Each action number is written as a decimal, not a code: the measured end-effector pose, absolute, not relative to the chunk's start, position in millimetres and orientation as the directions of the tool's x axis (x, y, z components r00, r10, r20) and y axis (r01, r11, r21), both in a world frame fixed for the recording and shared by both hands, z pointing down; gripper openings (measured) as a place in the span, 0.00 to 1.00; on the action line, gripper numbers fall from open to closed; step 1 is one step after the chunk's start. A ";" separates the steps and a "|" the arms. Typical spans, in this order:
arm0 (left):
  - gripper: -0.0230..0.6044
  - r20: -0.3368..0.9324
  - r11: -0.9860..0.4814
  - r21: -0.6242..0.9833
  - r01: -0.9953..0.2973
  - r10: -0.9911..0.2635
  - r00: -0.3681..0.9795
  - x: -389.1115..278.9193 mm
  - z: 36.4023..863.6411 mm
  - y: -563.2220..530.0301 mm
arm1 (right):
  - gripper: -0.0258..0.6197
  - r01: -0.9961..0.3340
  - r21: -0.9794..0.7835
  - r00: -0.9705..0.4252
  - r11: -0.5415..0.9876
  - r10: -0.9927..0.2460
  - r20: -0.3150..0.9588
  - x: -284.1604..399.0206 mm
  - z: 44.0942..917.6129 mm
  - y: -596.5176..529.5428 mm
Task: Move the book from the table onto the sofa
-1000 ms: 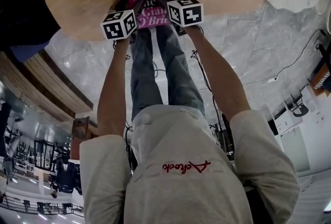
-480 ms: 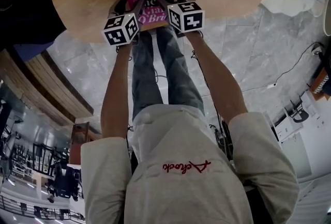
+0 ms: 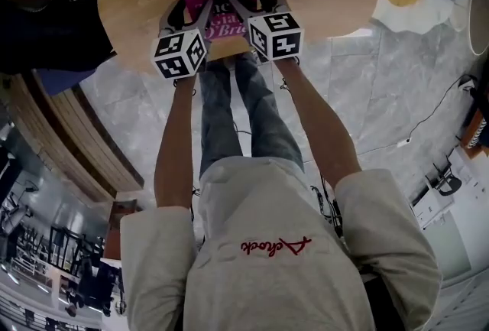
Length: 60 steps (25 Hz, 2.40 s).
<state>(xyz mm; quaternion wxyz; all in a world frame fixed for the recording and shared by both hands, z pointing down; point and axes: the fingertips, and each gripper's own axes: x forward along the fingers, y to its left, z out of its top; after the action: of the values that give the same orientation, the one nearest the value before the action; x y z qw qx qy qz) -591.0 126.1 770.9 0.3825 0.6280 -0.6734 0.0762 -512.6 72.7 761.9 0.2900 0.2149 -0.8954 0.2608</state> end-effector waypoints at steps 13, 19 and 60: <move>0.46 0.445 0.110 0.288 -0.951 -0.895 0.031 -610.1 622.7 108.5 | 0.44 -0.523 -0.246 -0.802 0.816 -0.373 0.467 -529.4 613.3 58.7; 0.46 0.345 0.096 0.236 -0.967 -0.938 -0.009 -626.9 539.4 100.4 | 0.44 -0.494 -0.184 -0.838 0.850 -0.409 0.361 -546.1 530.1 50.5; 0.46 0.043 -0.143 0.094 -0.985 -0.988 0.148 -625.7 301.5 71.1 | 0.44 -0.616 -0.001 -0.786 0.788 -0.615 0.061 -535.8 291.4 38.8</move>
<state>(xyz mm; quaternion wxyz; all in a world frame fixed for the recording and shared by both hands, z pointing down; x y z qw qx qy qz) -625.7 71.1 301.5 0.0495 0.7559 -0.6527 -0.0145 -535.8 38.8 291.4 0.0285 0.3257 -0.9450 0.0102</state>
